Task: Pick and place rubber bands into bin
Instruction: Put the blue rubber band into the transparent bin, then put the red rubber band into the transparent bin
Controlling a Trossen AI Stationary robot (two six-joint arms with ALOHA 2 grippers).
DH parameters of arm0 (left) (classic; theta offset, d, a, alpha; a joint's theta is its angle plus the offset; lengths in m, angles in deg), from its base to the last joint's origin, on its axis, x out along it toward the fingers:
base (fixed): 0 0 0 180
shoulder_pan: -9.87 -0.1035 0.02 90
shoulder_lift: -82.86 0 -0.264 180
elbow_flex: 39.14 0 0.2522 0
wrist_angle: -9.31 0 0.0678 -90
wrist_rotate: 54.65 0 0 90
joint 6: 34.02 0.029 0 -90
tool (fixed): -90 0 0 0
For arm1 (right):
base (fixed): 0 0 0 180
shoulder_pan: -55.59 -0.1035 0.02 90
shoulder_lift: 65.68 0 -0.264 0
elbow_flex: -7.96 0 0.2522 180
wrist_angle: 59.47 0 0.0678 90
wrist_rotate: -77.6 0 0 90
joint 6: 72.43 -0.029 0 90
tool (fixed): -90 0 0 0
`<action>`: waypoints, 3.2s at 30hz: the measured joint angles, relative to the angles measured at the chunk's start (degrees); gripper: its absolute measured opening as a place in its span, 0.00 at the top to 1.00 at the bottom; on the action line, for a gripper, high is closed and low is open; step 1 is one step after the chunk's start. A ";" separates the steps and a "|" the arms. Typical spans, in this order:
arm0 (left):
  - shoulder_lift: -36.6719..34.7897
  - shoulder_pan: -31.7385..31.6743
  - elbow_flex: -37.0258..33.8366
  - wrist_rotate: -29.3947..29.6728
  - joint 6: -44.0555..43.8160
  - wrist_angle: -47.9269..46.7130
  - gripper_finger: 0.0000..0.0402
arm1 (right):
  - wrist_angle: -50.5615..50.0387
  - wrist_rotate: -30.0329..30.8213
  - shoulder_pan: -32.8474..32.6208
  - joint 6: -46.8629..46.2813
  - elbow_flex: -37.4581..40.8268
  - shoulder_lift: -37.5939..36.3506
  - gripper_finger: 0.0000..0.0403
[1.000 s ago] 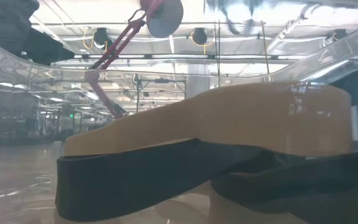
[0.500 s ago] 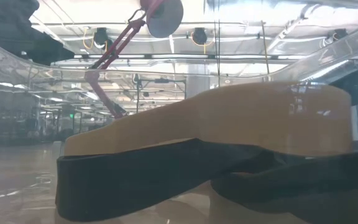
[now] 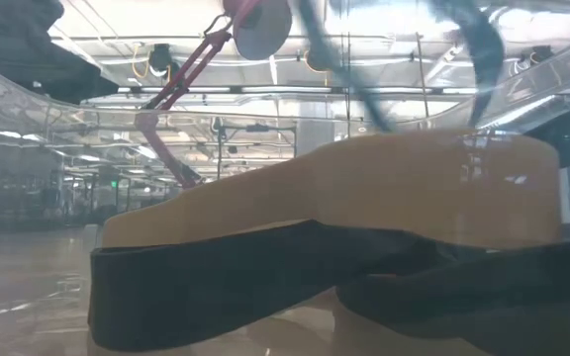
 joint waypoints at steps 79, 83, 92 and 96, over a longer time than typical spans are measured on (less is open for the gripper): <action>-0.01 0.01 0.00 0.04 2.85 -0.02 0.47 | -3.79 -0.01 17.07 -6.96 37.27 -20.68 0.73; 0.00 0.00 0.00 0.04 2.90 -0.02 0.47 | 1.66 -1.39 17.46 -9.66 42.87 -20.68 0.75; -0.01 0.00 0.00 0.07 6.02 -0.04 0.47 | 11.55 -1.29 17.46 -9.70 50.11 -20.68 0.79; -0.02 0.01 0.00 0.07 6.43 -0.04 0.47 | 13.39 -1.25 17.46 -9.43 51.39 -20.68 0.81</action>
